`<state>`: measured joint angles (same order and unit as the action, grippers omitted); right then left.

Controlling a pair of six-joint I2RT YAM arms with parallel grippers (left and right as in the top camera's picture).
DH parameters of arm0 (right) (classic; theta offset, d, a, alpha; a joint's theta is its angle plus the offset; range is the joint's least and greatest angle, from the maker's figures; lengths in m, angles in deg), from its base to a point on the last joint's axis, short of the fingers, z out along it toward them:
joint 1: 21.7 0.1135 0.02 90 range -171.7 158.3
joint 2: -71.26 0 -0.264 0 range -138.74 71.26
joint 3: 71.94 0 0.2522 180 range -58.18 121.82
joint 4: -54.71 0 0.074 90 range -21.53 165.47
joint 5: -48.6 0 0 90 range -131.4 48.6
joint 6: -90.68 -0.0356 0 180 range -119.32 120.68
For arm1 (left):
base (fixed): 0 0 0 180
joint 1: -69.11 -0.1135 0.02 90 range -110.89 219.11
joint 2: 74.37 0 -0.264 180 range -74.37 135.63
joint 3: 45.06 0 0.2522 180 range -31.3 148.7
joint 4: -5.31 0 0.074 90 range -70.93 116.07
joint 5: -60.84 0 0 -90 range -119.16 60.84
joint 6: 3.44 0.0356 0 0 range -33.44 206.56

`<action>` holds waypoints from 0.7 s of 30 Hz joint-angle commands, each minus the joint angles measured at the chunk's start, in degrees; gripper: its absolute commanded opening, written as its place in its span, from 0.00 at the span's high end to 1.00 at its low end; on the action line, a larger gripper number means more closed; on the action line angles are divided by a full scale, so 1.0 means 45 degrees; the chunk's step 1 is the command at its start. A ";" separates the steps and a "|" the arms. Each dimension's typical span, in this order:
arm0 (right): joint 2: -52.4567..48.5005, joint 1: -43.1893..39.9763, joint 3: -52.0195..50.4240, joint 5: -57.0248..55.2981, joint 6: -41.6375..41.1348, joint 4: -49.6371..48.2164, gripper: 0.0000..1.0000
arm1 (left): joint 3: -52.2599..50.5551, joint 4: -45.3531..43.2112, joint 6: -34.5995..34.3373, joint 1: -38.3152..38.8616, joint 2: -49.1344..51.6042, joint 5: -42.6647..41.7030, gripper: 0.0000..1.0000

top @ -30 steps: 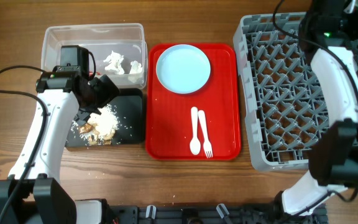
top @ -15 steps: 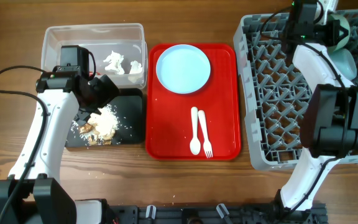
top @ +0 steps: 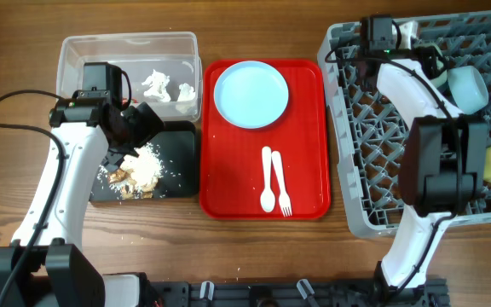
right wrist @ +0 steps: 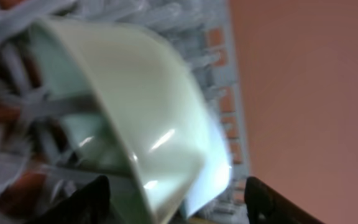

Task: Sort waste into correct bins and load items into the dishwasher rack
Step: 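Carry the green bowl into the dish rack and lower it, then reach the right gripper to the light-blue plate and grasp its rim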

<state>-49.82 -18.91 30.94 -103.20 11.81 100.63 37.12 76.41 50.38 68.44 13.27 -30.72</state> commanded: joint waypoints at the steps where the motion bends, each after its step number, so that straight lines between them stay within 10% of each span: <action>1: 0.2244 0.0024 -0.0044 0.3444 -0.1073 0.0505 0.21 | 0.0058 -0.0024 -0.0102 -0.0053 -0.0141 -0.0019 0.00; 11: 0.5746 0.2050 -0.0068 1.5985 -0.2608 0.1817 0.18 | 0.0058 -0.0019 -0.0068 -0.0053 -0.0141 -0.0024 0.00; 21: 0.1885 0.3769 -0.0083 1.4872 -0.7082 0.1564 0.23 | 0.0058 -0.0019 -0.0068 -0.0053 -0.0141 -0.0024 0.00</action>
<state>-34.95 -3.22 30.57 -33.81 -10.87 108.09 37.12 76.30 50.40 68.44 13.27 -30.72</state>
